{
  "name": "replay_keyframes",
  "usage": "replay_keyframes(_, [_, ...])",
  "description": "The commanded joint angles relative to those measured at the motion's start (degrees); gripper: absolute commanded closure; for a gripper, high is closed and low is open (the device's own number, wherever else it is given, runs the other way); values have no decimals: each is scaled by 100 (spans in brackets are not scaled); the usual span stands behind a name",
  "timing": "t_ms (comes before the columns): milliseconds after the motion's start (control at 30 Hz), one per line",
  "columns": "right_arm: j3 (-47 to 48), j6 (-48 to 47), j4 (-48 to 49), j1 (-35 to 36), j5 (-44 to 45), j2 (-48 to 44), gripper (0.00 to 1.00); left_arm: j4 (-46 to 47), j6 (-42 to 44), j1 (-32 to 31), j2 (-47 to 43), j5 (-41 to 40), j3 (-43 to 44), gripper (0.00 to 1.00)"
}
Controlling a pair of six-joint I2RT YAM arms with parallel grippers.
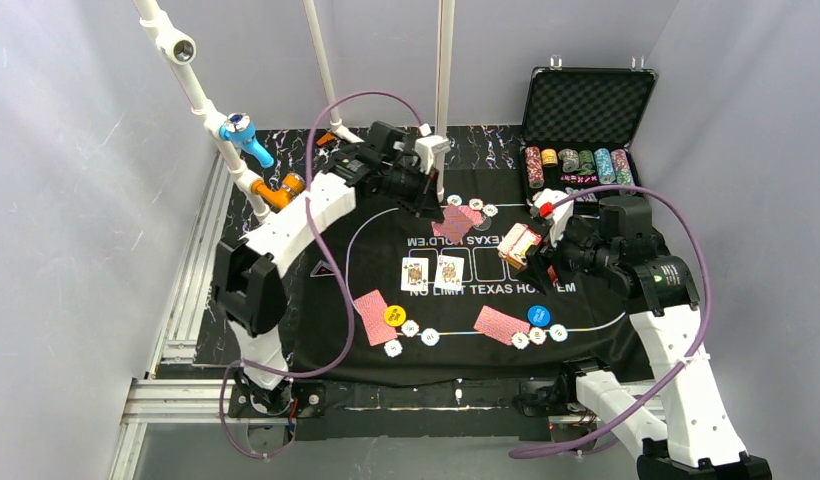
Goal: Distribute texas hold em gaming equipment
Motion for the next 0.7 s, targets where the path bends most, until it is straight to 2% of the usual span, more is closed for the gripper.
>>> replay_keyframes(0, [466,38,-100,27,-58,-137,99,-268,836,-386,569,-752,454,100])
replay_keyframes(300, [716,-125,-608,26,-44,-258,99,-408,2206,-1324,1438,-2772,1132,100])
replay_keyframes(667, [797,-248,-874,19,-245,-293,99,12,3269,-1871,2267,-4301,1628,100])
